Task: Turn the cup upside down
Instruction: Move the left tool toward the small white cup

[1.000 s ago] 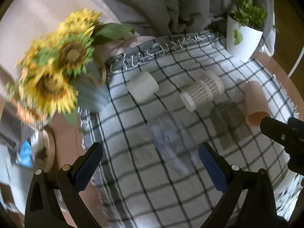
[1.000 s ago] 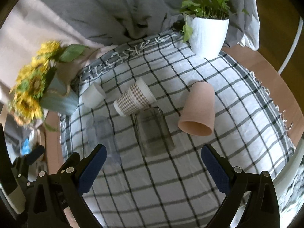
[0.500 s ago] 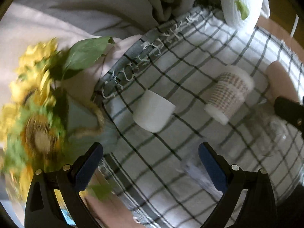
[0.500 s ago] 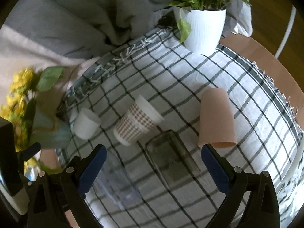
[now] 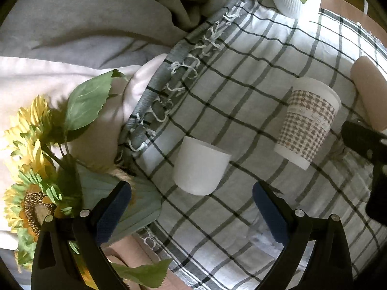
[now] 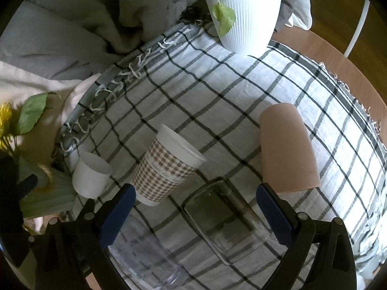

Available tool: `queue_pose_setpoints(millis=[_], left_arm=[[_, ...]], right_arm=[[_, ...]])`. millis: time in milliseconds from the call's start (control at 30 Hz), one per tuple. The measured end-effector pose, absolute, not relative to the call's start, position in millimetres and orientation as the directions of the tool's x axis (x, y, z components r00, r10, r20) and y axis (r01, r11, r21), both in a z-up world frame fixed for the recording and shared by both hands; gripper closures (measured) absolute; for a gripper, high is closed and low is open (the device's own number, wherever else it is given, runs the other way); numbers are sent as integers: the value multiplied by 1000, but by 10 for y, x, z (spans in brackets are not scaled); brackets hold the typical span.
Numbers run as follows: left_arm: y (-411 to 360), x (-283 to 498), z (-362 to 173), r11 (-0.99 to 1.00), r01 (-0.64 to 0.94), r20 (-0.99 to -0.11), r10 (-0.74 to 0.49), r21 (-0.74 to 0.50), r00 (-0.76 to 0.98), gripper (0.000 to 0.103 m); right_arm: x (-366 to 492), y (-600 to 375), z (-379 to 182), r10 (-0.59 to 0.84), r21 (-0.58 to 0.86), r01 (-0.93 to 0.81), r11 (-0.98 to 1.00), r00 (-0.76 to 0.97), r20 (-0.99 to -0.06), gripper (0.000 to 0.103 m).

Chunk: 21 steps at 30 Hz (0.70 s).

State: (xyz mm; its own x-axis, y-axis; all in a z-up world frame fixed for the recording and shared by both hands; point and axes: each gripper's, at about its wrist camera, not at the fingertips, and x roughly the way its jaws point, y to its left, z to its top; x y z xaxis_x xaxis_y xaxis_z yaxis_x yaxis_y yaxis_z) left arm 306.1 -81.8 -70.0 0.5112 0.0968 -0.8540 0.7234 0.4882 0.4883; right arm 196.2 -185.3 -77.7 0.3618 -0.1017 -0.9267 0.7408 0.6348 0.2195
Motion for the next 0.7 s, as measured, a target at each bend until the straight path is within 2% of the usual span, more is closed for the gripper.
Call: queue_pose_setpoints(millis=[433, 700], left_arm=[[-943, 2827, -639, 425, 740, -834, 73, 522, 547, 1], [-968, 2865, -823, 339, 673, -740, 127, 658, 660, 1]], right_arm=[[1875, -1878, -718, -96, 229, 729, 645, 375, -922, 3], [1778, -1970, -734, -144, 198, 749, 632, 365, -920, 3]])
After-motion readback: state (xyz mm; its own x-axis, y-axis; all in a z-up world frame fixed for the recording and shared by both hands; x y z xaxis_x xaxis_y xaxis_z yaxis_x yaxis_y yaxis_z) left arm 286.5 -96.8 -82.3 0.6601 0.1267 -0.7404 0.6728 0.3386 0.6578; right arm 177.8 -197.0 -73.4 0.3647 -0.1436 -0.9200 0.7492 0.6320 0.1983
